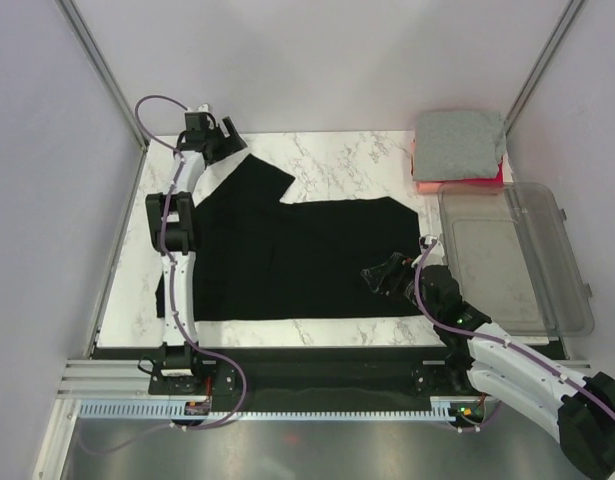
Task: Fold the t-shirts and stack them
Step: Fold the tshirt
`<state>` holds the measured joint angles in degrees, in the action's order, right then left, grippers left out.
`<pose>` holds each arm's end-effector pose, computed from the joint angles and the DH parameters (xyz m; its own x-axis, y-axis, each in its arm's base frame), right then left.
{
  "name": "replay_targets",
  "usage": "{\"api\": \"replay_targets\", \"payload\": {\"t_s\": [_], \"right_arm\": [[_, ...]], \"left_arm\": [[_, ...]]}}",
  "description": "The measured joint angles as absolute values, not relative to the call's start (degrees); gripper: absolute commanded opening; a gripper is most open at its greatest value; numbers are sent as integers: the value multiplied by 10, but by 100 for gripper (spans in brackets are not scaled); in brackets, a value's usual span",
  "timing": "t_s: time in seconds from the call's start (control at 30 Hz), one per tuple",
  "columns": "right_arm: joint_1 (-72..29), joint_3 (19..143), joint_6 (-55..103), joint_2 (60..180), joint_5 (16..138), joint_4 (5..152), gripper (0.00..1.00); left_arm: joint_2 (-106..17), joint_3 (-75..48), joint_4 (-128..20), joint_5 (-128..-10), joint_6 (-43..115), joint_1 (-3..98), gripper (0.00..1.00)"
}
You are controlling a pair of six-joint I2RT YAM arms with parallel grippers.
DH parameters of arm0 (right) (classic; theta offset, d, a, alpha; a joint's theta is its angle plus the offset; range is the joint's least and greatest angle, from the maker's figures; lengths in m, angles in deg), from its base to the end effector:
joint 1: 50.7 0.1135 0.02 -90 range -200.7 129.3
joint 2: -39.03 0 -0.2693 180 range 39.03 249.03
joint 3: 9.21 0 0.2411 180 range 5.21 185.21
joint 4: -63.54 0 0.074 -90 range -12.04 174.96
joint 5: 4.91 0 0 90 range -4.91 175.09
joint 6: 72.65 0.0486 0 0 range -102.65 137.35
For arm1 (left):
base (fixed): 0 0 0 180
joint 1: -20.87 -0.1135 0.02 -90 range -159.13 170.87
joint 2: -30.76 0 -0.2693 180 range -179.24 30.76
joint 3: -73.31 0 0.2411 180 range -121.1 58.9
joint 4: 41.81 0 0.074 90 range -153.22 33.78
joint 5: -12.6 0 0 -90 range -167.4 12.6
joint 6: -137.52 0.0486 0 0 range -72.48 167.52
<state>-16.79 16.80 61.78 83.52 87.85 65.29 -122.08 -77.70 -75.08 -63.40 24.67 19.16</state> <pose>0.1437 0.0938 0.1834 -0.5688 0.4602 -0.6817 -0.1703 0.7450 0.6450 0.5998 0.0061 0.1591 -0.5952 -0.3947 -0.6999 -0.0676 0.8925 -0.4459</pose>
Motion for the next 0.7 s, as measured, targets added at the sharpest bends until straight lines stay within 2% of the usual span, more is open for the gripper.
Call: {"api": "replay_targets", "payload": {"t_s": [0.2,0.4,0.53,0.6,0.63,0.67,0.7], "right_arm": [[-168,167,623,841,875,639,81],[-168,164,626,844,874,632,81],[-168,162,626,844,874,629,81],[-168,161,626,844,875,629,80],[-168,161,626,844,875,629,81],[-168,161,626,845,875,628,81],[-168,161,626,846,875,627,80]], "left_arm": [[-1225,-781,-749,-640,247,222,88],[-1225,-780,-758,-656,248,273,72],[-1225,-780,-761,-674,248,286,47],[-1225,-780,-763,-683,249,284,29],[-1225,-780,-763,-686,250,282,11],[-1225,-780,-764,-688,249,280,4],[-1225,-780,-765,-693,250,278,2]]}}
